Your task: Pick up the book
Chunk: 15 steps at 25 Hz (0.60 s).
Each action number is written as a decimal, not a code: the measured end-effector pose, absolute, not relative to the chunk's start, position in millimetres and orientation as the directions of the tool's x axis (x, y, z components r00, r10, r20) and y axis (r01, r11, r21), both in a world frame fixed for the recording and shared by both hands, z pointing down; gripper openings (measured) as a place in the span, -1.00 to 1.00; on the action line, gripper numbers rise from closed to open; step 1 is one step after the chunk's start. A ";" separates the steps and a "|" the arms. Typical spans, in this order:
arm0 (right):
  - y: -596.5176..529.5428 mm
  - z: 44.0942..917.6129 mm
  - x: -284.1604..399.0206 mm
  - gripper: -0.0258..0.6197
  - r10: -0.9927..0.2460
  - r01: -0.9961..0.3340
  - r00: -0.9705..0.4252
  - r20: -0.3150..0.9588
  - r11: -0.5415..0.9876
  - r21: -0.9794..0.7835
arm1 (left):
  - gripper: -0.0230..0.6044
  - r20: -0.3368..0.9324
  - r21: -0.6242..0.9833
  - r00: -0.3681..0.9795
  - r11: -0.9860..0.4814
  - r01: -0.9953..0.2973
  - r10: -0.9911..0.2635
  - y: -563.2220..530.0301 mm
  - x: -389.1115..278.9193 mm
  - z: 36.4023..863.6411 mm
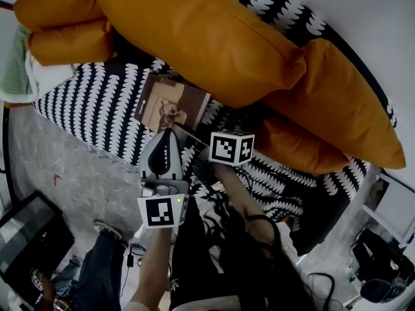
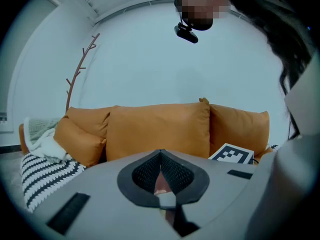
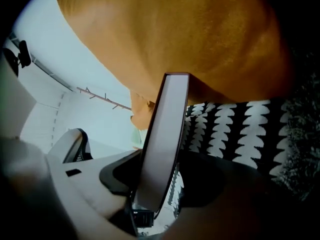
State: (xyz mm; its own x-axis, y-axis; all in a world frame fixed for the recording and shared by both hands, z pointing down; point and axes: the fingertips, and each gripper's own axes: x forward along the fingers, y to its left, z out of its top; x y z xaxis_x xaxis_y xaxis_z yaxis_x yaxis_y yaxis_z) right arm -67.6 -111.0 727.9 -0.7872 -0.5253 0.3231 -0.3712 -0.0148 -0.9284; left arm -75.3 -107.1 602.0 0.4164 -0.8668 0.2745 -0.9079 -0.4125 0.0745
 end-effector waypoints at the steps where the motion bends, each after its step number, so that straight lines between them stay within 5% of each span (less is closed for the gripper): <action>1: -111.4 729.7 -67.8 -0.20 -0.517 -0.394 -0.782 0.349 -0.023 -0.919 | -0.90 0.276 0.075 0.415 -0.412 -0.908 -0.867 -107.7 -76.3 601.0; 7: -114.7 746.2 -67.7 -0.36 -0.475 -0.489 -0.737 0.480 -0.115 -0.865 | -0.90 0.252 0.069 0.401 -0.397 -0.915 -0.881 -117.1 -80.5 592.1; 15: -129.6 737.3 -88.1 -0.41 -0.478 -0.477 -0.749 0.460 -0.093 -0.874 | -0.90 0.258 0.090 0.382 -0.372 -0.924 -0.887 -107.0 -91.7 595.4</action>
